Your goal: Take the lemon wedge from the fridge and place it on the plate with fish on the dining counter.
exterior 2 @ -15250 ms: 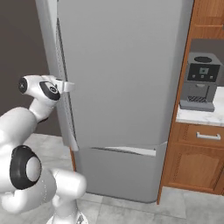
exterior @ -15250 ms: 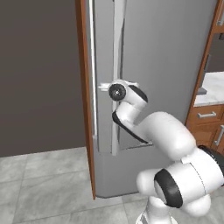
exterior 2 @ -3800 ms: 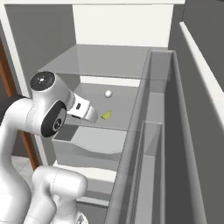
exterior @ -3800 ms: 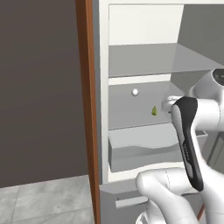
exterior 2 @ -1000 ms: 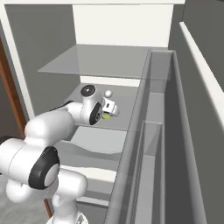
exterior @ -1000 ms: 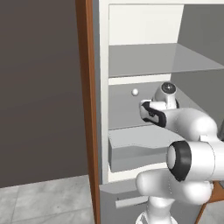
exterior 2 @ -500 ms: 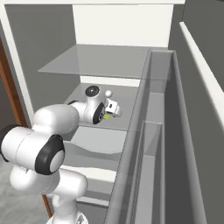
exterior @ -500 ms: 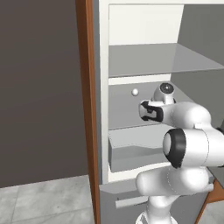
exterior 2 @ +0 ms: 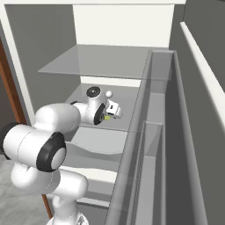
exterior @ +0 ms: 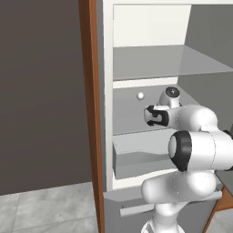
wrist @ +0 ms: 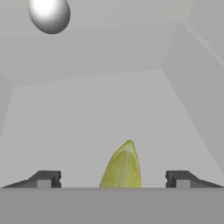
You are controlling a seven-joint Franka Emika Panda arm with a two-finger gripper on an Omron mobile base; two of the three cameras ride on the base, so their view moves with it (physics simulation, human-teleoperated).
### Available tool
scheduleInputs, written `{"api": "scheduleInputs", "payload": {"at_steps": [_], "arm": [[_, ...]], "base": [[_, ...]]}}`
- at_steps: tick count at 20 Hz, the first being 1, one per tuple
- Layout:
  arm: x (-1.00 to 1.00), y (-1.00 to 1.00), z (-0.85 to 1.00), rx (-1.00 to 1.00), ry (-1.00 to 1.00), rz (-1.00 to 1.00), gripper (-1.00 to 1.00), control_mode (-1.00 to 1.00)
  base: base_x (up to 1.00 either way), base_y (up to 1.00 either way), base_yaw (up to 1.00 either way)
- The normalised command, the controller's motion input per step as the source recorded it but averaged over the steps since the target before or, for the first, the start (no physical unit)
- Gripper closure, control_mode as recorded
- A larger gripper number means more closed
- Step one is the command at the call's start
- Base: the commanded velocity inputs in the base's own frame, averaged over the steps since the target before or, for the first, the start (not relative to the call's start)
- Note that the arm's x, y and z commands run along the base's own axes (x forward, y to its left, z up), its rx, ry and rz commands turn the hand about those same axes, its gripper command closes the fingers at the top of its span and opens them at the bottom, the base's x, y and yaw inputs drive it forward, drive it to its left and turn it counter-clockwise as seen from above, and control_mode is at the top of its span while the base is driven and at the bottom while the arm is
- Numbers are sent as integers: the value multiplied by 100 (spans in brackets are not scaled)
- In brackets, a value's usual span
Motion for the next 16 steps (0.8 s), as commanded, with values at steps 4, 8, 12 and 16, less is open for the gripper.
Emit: {"api": "scheduleInputs", "payload": {"at_steps": [4,8,12,16], "arm": [[4,0,-14,0,0,0,100,-100],[0,0,0,0,0,0,100,-100],[-36,3,0,0,0,0,100,-100],[-72,14,57,0,-15,0,100,-100]], "base": [[0,0,0],[0,0,0],[0,0,0],[0,0,0]]}}
